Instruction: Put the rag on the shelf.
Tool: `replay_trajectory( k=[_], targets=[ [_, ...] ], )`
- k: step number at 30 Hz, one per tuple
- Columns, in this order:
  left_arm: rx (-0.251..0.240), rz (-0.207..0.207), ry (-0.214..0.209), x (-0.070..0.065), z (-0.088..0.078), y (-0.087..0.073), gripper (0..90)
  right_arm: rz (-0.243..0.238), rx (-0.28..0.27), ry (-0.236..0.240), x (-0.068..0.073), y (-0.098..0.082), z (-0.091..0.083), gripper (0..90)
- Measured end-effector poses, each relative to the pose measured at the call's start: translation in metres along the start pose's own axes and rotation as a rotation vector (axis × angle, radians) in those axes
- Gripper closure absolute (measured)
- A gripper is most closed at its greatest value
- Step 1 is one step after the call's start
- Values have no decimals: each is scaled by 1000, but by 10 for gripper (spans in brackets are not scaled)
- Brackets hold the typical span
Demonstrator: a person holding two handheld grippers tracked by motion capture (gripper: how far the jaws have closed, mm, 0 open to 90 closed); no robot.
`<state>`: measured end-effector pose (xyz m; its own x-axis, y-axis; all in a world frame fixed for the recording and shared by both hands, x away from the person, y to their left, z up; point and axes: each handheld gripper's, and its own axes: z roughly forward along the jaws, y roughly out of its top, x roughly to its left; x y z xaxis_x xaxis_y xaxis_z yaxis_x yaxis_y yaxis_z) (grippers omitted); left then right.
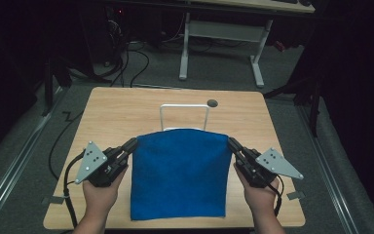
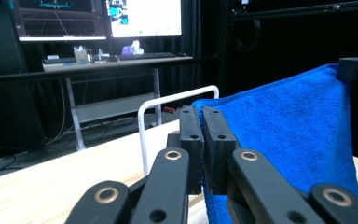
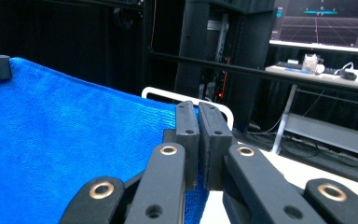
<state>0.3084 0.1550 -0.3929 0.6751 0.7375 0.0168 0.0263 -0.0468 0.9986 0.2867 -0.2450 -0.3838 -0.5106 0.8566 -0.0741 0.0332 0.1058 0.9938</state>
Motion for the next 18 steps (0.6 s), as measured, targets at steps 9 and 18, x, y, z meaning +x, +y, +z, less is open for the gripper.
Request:
replay_trajectory(
  k=[9, 18],
  targets=[
    [-15, 9, 4, -1, 0, 4, 879, -7, -37, 1, -1, 10, -5, 883],
    [-21, 36, 25, 7, 15, 9, 881, -18, -55, -16, -9, 20, 1, 883]
  ],
)
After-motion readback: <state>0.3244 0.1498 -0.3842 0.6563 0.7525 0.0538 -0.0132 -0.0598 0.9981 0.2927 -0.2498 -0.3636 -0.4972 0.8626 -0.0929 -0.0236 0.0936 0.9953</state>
